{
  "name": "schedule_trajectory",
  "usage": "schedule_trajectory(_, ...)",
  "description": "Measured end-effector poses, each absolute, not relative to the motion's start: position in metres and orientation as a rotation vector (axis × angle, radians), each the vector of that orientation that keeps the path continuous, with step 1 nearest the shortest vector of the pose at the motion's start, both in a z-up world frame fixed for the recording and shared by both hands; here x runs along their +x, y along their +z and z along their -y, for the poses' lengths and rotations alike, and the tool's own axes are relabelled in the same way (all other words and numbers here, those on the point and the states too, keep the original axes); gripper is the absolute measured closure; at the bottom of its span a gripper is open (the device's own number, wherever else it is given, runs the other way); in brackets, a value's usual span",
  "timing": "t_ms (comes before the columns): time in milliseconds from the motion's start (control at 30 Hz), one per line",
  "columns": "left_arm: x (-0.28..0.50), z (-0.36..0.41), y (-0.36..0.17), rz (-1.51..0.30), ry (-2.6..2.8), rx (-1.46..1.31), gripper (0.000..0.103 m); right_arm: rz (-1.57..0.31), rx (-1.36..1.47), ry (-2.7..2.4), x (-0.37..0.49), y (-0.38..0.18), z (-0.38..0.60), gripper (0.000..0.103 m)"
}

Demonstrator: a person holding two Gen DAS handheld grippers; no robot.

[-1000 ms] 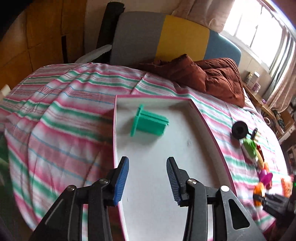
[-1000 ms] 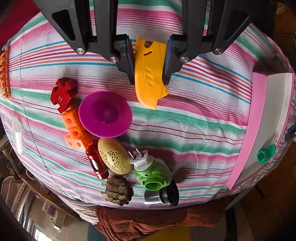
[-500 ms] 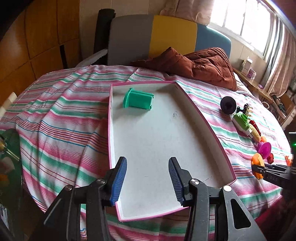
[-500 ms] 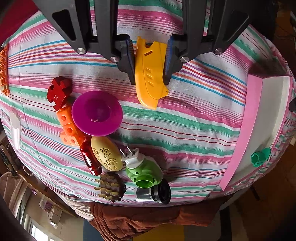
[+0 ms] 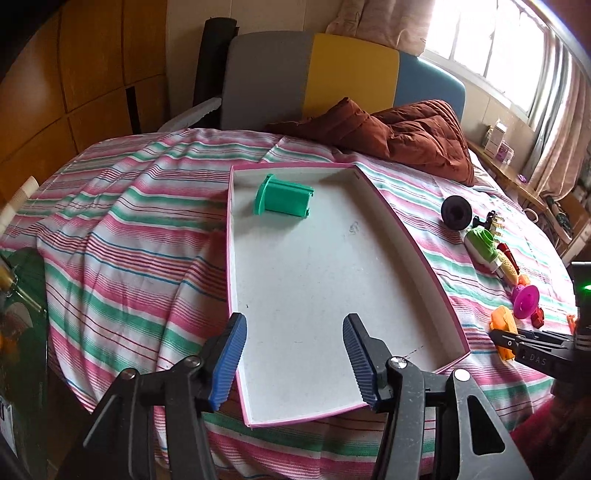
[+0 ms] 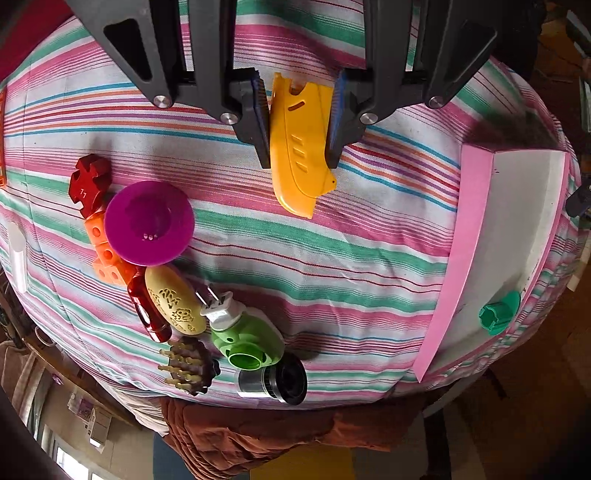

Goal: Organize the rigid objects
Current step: 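Carry the yellow piece toward the white tray with the right tool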

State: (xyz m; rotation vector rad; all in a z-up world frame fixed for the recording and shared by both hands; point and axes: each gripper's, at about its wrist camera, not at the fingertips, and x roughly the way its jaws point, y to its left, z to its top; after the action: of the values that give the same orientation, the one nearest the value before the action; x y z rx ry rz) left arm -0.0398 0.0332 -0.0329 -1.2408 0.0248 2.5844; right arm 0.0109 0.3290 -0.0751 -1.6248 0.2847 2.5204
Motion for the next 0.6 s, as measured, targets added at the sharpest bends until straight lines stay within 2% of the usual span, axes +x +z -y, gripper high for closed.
schedule_trajectory(267, -0.038, -0.026, -0.036, 0.003, 2.585, -1.258, 0.047, -0.386, -1.632, 2.527, 0.003, -0.074, -0.325, 0.076)
schedule_trajectory(467, -0.038, -0.023, -0.037, 0.013, 2.584, -1.262, 0.047, -0.324, -1.635, 2.528, 0.001, -0.075, -0.316, 0.076)
schedule_trajectory(600, -0.037, -0.021, -0.037, 0.014, 2.591, -1.259, 0.047, -0.39, -1.619, 2.521, 0.001, -0.071, -0.319, 0.076)
